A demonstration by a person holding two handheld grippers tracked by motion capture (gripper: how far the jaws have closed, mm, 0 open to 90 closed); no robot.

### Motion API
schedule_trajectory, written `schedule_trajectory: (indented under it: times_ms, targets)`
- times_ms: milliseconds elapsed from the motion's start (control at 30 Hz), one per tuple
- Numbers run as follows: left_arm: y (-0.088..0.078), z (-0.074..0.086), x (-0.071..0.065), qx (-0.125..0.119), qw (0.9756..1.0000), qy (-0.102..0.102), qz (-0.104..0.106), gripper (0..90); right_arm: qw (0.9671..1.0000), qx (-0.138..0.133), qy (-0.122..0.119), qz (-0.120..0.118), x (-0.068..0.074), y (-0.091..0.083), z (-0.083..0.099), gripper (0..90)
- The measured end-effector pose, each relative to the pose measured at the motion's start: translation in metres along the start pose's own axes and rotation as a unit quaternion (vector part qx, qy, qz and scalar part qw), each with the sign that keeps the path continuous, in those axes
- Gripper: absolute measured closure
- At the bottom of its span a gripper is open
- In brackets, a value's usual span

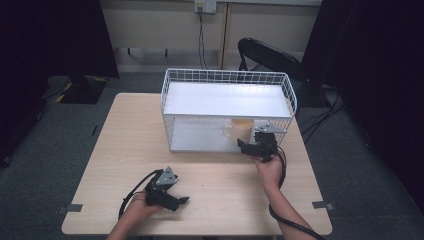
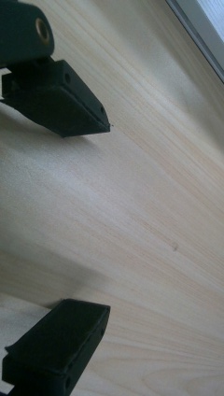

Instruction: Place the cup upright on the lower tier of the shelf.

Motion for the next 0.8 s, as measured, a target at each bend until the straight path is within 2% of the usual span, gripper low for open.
schedule_trajectory:
  times_ms: [133,233,467,800]
  targets:
    - [0.000,0.000,0.000,0.000,1.0000,0.000,0.000,10.7,0.9999,0.011,0.002,-0.008,-0.001,-0.001,0.003,15.6]
    - [0.000,0.000,0.000,0.000,1.0000,0.000,0.000,10.7,0.9999,0.006,-0.004,-0.009,-0.002,-0.003,0.004,16.2]
    - [0.000,0.000,0.000,0.000,1.0000,0.000,0.000,10.7,0.9996,0.015,-0.001,-0.024,-0.004,-0.007,0.006,16.6]
    - [0.000,0.000,0.000,0.000,1.0000,0.000,0.000,10.7,0.9995,0.007,-0.001,-0.032,-0.006,-0.015,0.004,15.8]
Point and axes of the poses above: each handheld gripper's, and its own axes: y roughly forward along the jaws, z roughly out of its underside, x roughly to its left, the point moved 1 cm from there along y, roughly forward along the jaws, and after that the axes turned 10 degrees about z, right-handed, at the moved point
